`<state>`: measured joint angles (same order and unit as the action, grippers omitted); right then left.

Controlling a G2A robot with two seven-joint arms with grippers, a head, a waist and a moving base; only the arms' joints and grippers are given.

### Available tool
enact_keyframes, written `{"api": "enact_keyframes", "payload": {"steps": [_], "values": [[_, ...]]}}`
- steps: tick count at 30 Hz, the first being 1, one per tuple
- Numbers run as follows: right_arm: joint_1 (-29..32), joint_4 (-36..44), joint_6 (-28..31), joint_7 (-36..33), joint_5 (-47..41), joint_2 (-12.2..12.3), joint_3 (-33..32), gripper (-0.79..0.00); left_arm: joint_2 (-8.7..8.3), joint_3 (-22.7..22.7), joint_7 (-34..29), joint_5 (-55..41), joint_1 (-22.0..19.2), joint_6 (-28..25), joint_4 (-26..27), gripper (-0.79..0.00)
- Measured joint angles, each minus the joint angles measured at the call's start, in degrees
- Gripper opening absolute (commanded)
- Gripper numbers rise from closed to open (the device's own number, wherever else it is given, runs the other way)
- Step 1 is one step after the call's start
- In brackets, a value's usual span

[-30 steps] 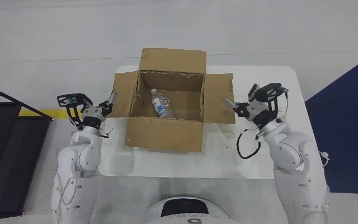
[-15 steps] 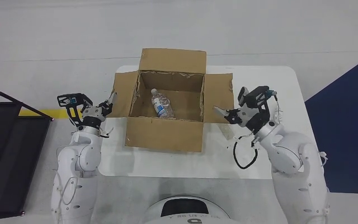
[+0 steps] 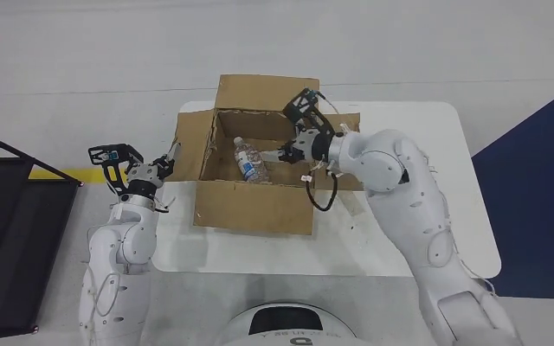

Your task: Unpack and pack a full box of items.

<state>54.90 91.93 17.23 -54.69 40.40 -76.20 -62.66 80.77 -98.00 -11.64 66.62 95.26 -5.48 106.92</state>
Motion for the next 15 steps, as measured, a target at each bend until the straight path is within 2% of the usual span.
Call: {"api": "enact_keyframes", "payload": {"steps": [5,10,15], "values": [[-11.3,-15.9,-5.3,-0.5,-2.1,-3.3,10.9,0.000,0.00,0.0,0.0,0.0,0.0,0.0,0.0,0.000],[-16.6,-25.1,-8.3,-1.2,-2.9,-6.6,19.9,0.000,0.00,0.0,0.0,0.0,0.0,0.0,0.0,0.000],[-20.4,-34.3,-11.0,0.4,-3.7,-9.9,25.7,-0.077,0.00,0.0,0.0,0.0,0.0,0.0,0.0,0.000]]}}
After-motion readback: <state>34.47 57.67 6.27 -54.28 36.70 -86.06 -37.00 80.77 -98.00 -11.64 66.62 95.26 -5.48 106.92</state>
